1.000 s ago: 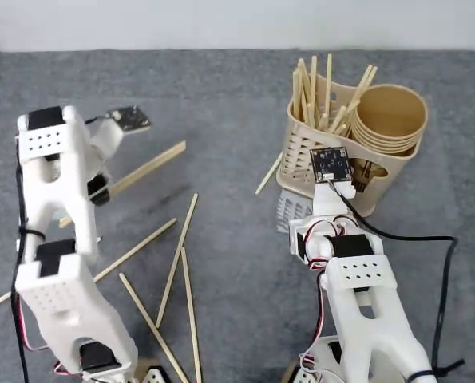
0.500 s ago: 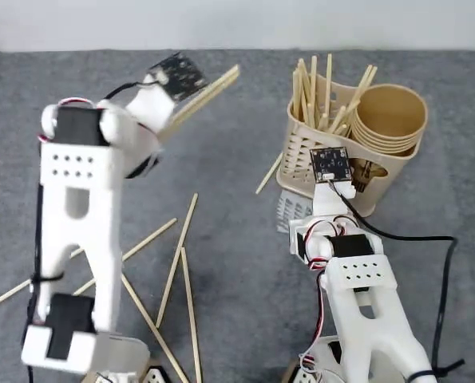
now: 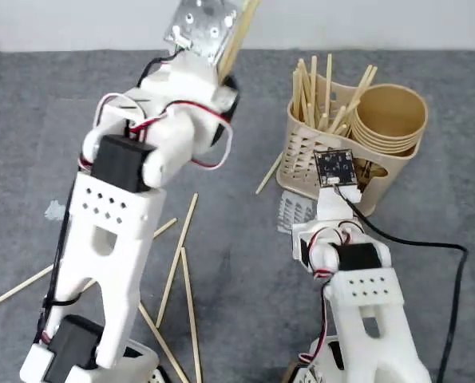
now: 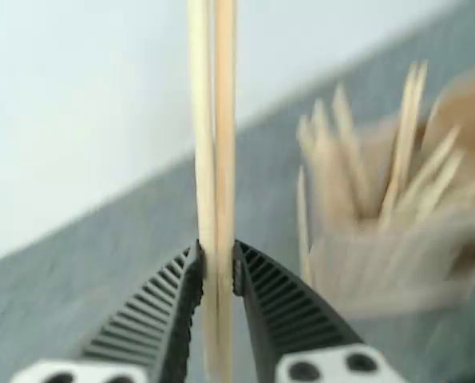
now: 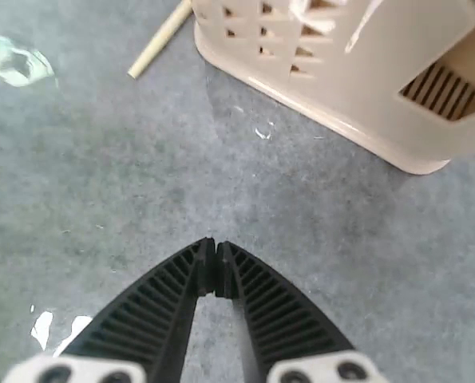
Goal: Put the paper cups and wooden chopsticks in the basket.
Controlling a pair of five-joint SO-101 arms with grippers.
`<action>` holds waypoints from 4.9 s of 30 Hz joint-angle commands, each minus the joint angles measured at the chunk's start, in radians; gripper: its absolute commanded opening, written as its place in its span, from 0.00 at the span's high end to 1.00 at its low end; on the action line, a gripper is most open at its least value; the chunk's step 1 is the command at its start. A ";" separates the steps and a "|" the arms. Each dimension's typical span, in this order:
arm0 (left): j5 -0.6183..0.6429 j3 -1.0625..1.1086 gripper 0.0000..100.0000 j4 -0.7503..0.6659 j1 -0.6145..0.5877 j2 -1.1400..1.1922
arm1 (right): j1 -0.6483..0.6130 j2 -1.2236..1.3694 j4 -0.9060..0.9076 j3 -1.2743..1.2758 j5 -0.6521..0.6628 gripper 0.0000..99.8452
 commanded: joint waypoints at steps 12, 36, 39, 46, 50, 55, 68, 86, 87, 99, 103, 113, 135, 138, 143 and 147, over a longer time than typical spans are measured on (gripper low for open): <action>0.301 0.444 0.99 -0.957 0.204 -0.038 | 0.088 -0.120 0.005 0.003 0.038 0.99; 0.302 0.426 0.81 -0.758 0.183 0.114 | 0.096 -0.117 0.005 0.002 0.052 0.99; 0.301 0.427 0.81 -0.683 0.141 0.021 | 0.093 -0.117 0.005 0.002 0.052 0.99; 0.296 0.430 0.81 -0.382 -0.044 -0.241 | 0.088 -0.116 0.004 0.002 0.048 0.99; 0.196 0.430 0.81 -0.199 -0.178 -0.356 | 0.087 -0.116 0.004 0.002 0.046 0.99; -0.005 0.432 0.81 0.023 -0.331 -0.425 | 0.087 -0.116 0.004 0.002 0.046 0.99; -0.628 0.702 0.80 0.287 -0.643 -0.423 | 0.045 -0.116 0.005 0.006 0.044 0.99; -1.074 1.098 0.70 -0.081 -1.028 -0.422 | 0.045 -0.116 0.005 0.006 0.044 0.99; -1.091 1.101 0.71 -0.084 -1.034 -0.422 | 0.045 -0.116 0.005 0.006 0.044 0.99; -1.166 0.845 0.74 0.014 -1.037 0.023 | 0.044 -0.116 0.005 0.006 0.044 0.99; -1.175 0.716 0.74 0.092 -1.037 0.183 | 0.044 -0.116 0.005 0.006 0.044 0.99; -1.188 0.653 0.89 0.132 -1.026 0.407 | 0.044 -0.116 0.005 0.006 0.044 0.99; -1.065 0.611 0.99 0.497 -0.663 0.180 | 0.045 -0.116 0.005 0.006 0.044 0.99; -0.987 0.598 0.99 0.474 -0.577 0.170 | 0.045 -0.116 0.005 0.006 0.044 0.99; -0.807 0.490 0.99 0.479 -0.437 0.049 | 0.045 -0.116 0.005 0.006 0.044 0.99; -0.664 0.406 0.99 0.474 -0.316 -0.106 | 0.045 -0.116 0.005 0.006 0.044 0.99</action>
